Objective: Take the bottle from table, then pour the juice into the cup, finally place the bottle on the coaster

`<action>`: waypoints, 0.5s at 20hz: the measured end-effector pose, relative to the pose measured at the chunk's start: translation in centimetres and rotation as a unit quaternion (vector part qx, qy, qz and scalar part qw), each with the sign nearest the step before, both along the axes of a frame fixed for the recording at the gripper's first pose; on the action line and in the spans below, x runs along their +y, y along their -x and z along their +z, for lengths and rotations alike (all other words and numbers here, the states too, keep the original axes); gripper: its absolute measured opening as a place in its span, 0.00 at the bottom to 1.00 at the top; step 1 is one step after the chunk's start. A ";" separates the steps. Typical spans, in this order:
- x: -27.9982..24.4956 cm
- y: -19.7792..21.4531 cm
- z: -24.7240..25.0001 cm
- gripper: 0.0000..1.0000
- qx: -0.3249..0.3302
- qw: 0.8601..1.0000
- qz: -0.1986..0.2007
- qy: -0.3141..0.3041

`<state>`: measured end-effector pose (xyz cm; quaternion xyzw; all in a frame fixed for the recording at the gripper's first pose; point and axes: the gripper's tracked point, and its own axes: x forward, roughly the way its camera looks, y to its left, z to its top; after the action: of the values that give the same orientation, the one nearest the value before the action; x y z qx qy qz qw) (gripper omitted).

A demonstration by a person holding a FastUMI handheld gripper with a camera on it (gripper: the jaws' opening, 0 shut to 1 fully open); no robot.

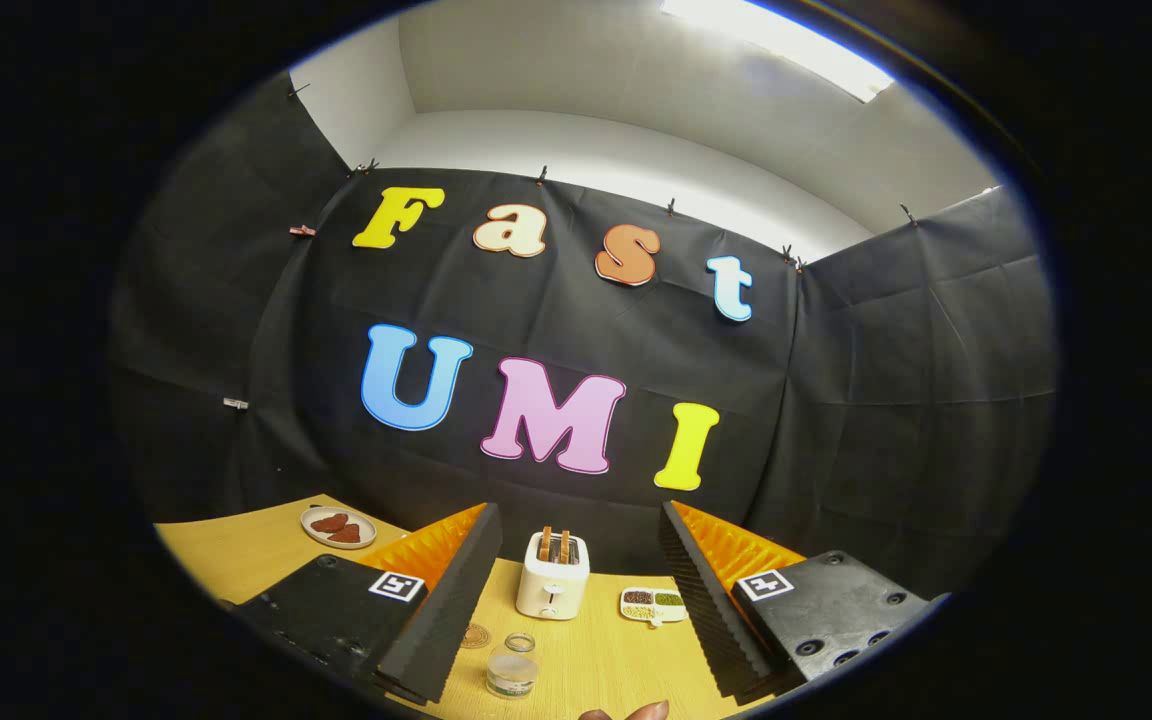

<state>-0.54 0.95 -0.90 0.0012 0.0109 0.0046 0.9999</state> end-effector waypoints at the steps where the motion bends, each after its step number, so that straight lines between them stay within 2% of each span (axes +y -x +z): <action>1: 0.0 0.0 -0.1 0.97 0.000 1.000 0.000 -0.002; 10: 0.0 0.0 -1.2 0.97 -0.001 1.000 0.008 -0.007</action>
<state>-0.58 0.92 -2.11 0.0078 0.0097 0.0127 0.9998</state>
